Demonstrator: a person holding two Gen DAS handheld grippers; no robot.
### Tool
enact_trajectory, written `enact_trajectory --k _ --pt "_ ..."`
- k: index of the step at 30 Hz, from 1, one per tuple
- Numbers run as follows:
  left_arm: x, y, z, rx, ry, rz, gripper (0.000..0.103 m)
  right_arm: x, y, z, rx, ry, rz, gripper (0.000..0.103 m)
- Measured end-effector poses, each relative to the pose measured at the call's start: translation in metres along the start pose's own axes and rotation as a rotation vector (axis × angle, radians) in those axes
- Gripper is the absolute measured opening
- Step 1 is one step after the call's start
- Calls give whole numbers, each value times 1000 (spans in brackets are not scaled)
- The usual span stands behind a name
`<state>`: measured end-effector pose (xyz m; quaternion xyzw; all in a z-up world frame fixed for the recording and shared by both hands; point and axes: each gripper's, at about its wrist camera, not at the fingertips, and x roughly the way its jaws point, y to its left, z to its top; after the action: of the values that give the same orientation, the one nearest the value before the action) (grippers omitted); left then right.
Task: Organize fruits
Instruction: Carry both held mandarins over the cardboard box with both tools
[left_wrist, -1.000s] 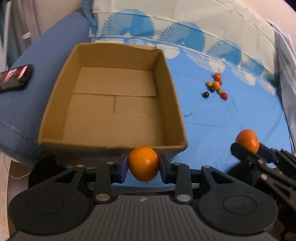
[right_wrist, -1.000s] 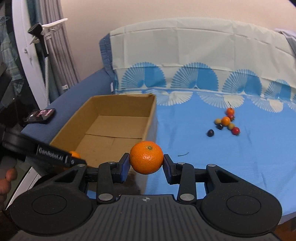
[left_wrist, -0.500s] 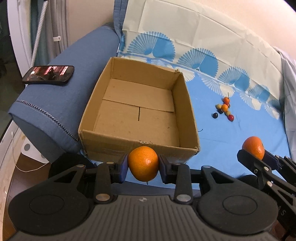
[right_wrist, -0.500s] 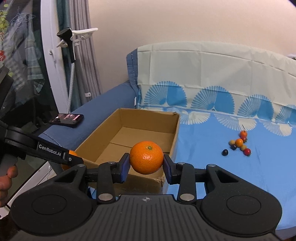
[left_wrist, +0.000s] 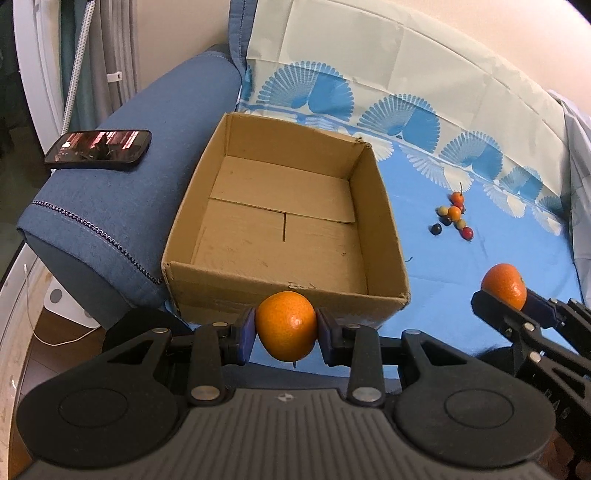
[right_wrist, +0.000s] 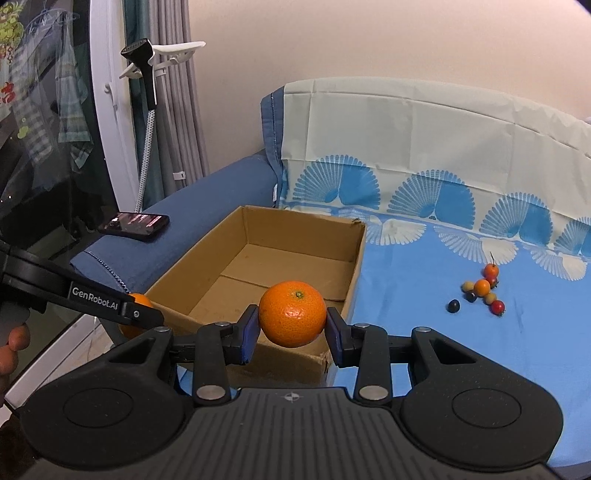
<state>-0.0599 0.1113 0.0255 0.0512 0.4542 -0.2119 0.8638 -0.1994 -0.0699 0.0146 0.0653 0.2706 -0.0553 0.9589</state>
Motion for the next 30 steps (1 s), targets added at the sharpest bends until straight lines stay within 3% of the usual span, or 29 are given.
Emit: enact_trajectory --k 13,30 --pt "16 13 30 -5 -18 25 39 30 1 13 -1 18 1 40" --pt "71 20 59 -2 43 61 39 95 4 20 -8 95 22 40"
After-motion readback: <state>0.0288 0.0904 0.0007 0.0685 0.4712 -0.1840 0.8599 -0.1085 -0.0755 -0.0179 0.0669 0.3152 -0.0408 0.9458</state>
